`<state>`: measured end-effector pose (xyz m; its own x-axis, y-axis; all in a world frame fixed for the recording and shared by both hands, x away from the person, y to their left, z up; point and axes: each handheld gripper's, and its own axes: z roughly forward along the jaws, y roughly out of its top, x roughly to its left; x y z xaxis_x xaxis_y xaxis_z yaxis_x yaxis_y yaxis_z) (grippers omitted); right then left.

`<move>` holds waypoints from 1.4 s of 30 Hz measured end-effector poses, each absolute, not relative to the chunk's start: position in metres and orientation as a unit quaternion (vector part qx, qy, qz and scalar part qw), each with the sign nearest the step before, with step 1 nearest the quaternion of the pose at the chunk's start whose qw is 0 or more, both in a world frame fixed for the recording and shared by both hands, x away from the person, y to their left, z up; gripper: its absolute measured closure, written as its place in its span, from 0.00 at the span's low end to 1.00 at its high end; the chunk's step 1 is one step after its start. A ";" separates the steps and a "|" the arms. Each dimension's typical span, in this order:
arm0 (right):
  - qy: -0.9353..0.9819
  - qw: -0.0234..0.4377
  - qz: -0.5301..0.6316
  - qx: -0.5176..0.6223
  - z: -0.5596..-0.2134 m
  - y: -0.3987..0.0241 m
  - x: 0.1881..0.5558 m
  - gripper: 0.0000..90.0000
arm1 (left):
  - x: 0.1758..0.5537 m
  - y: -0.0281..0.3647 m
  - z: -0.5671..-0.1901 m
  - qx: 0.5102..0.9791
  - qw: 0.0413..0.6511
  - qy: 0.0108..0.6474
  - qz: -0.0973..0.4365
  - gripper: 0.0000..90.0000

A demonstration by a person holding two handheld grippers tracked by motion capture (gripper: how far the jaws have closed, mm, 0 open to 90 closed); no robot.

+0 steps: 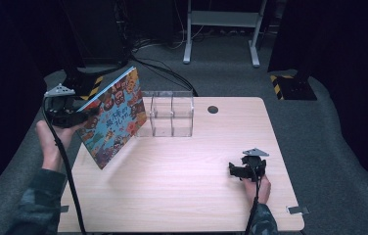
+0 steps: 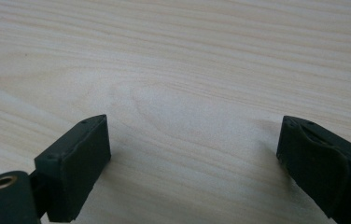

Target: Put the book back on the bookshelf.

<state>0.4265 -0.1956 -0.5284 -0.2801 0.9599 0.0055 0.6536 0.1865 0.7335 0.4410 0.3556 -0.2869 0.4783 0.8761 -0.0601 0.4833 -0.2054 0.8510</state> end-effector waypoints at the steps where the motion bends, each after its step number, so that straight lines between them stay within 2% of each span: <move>1: 0.733 0.238 0.322 0.551 -0.528 -0.196 0.426 0.10 | 0.443 0.354 -0.288 0.740 0.437 0.458 0.229 0.90; 20: 0.730 0.239 0.323 0.552 -0.528 -0.195 0.427 0.10 | 0.474 0.338 -0.302 0.719 0.457 0.467 0.238 0.90; 25: 0.730 0.240 0.323 0.553 -0.528 -0.195 0.426 0.11 | 0.478 0.330 -0.310 0.732 0.437 0.467 0.236 0.90; 42: 0.730 0.240 0.324 0.552 -0.528 -0.195 0.426 0.11 | 0.485 0.325 -0.318 0.697 0.473 0.472 0.260 0.90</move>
